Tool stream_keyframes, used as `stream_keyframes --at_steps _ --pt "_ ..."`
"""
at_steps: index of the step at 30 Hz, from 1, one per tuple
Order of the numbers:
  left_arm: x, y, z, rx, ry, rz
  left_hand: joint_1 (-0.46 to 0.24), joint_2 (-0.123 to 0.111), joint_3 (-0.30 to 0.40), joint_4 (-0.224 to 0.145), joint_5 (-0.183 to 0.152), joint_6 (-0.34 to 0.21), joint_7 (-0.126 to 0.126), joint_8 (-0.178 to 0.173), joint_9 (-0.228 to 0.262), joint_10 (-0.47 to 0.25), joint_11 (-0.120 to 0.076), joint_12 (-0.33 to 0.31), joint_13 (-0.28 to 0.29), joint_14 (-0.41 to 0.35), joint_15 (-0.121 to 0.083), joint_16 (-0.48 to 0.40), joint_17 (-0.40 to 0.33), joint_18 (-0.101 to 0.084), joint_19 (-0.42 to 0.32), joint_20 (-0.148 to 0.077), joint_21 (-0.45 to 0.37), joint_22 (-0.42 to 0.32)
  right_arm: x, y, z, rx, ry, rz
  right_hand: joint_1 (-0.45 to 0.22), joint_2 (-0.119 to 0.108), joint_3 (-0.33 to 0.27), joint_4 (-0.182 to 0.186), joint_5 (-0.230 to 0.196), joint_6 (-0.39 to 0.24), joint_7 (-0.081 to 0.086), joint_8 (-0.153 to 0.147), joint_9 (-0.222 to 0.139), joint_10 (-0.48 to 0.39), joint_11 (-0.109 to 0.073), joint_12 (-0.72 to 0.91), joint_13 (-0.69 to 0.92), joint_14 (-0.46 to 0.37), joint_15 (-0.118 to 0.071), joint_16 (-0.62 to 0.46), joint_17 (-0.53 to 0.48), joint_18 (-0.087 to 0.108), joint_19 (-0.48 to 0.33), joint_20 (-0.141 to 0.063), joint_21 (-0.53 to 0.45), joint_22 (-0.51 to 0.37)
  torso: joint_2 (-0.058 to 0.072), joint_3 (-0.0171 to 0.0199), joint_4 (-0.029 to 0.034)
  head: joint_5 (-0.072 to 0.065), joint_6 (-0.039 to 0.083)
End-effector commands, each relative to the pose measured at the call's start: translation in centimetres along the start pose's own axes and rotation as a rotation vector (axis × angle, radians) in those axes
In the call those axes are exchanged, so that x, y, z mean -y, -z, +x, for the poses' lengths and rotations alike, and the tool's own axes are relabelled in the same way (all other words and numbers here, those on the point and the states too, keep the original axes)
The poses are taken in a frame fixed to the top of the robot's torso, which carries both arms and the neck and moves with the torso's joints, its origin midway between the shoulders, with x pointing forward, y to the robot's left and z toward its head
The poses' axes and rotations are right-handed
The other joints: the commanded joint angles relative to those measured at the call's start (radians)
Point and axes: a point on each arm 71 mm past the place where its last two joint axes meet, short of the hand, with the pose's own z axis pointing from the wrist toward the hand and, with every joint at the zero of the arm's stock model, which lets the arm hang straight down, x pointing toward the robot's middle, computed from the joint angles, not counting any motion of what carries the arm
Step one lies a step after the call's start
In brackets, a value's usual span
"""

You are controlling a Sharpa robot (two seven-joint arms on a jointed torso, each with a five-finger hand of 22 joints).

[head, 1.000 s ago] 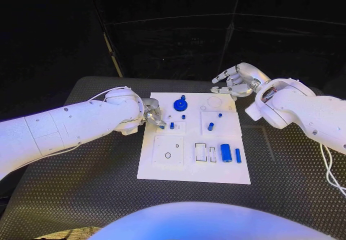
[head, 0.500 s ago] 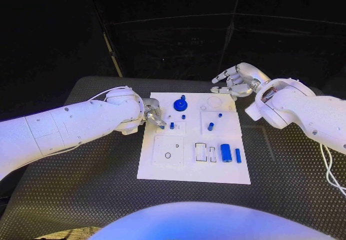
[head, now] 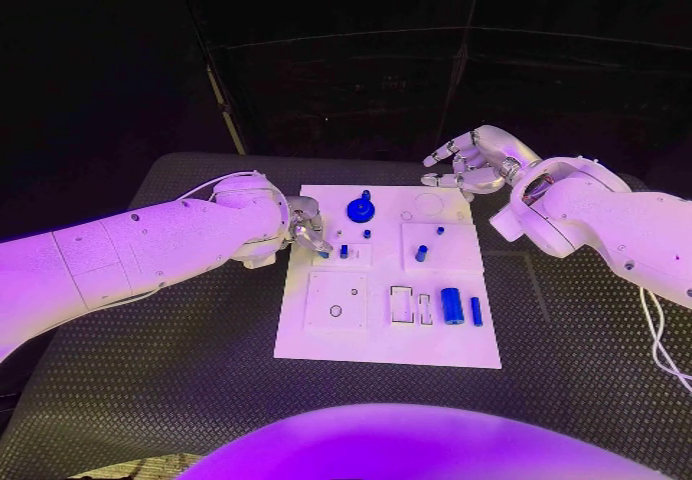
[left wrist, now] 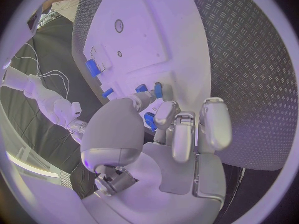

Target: Assemble the parts on the task board

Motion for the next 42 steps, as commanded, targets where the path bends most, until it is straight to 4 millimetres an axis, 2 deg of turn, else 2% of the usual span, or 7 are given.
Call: stream_keyframes --at_steps 1,7,15,24,42 --pt "-0.02 -0.18 0.83 -0.054 -0.029 -0.008 -0.006 0.004 0.11 -0.119 -0.001 0.006 -0.012 0.007 -0.001 0.017 -0.011 0.005 0.002 0.106 -0.009 0.003 0.263 0.007 0.007 0.0 0.004 0.033 -0.21 -0.02 -0.01 -0.003 0.001 -0.009 0.006 0.0 -0.002 -0.006 0.004 -0.007 -0.001 0.006 -0.001 -0.008 -0.001 0.004 -0.001 0.044 -0.004 -0.004 0.012 0.02 0.007 -0.003 -0.004 -0.001 0.0 0.0003 -0.0001 -0.001 0.0" --pt "0.1 -0.37 0.81 -0.054 -0.029 -0.009 -0.015 0.008 0.097 -0.115 -0.003 0.01 -0.015 0.012 -0.006 0.021 -0.012 0.009 0.007 0.106 -0.011 0.003 0.263 0.006 0.009 -0.001 0.006 0.036 -0.24 -0.03 0.01 -0.003 0.002 -0.011 0.008 0.0 -0.002 -0.007 0.004 -0.006 -0.001 0.007 -0.001 -0.008 -0.001 0.004 -0.001 0.044 -0.004 -0.004 0.012 0.02 0.007 -0.003 -0.005 -0.002 0.0 0.0002 -0.0002 -0.002 0.0" --pt "0.23 -0.62 0.8 -0.059 -0.031 -0.011 -0.033 0.019 0.043 -0.099 -0.005 0.021 -0.022 0.023 -0.022 0.032 -0.018 0.026 0.025 0.106 -0.014 0.003 0.263 0.004 0.016 -0.004 0.013 0.046 -0.27 -0.04 0.03 -0.003 0.001 -0.012 0.008 0.0 -0.002 -0.007 0.004 -0.006 -0.001 0.007 -0.001 -0.008 -0.001 0.004 -0.001 0.044 -0.004 -0.004 0.012 0.02 0.007 -0.003 -0.005 -0.002 0.0 0.0006 -0.0001 -0.002 0.0" --pt "0.22 -0.78 0.82 -0.068 -0.037 -0.015 -0.046 0.019 -0.008 -0.083 -0.005 0.033 -0.028 0.027 -0.041 0.042 -0.022 0.039 0.042 0.106 -0.017 0.003 0.263 0.002 0.02 -0.007 0.016 0.052 -0.26 -0.02 0.02 -0.003 0.002 -0.011 0.008 0.0 -0.002 -0.007 0.004 -0.006 -0.001 0.007 -0.001 -0.008 -0.001 0.003 -0.002 0.044 -0.004 -0.005 0.011 0.02 0.007 -0.003 -0.005 -0.002 0.0 0.0004 -0.0007 -0.004 0.0" --pt "0.07 -0.82 0.79 -0.07 -0.056 -0.021 -0.06 0.017 -0.067 -0.059 -0.005 0.05 -0.034 0.029 -0.068 0.052 -0.026 0.05 0.058 0.106 -0.02 0.003 0.263 0.001 0.024 -0.01 0.018 0.058 -0.24 -0.05 0.02 -0.003 0.002 -0.011 0.008 0.0 -0.002 -0.007 0.004 -0.006 -0.001 0.007 -0.001 -0.008 -0.001 0.003 -0.002 0.044 -0.004 -0.005 0.011 0.02 0.007 -0.003 -0.005 -0.002 -0.001 0.0 0.0004 -0.002 0.0"
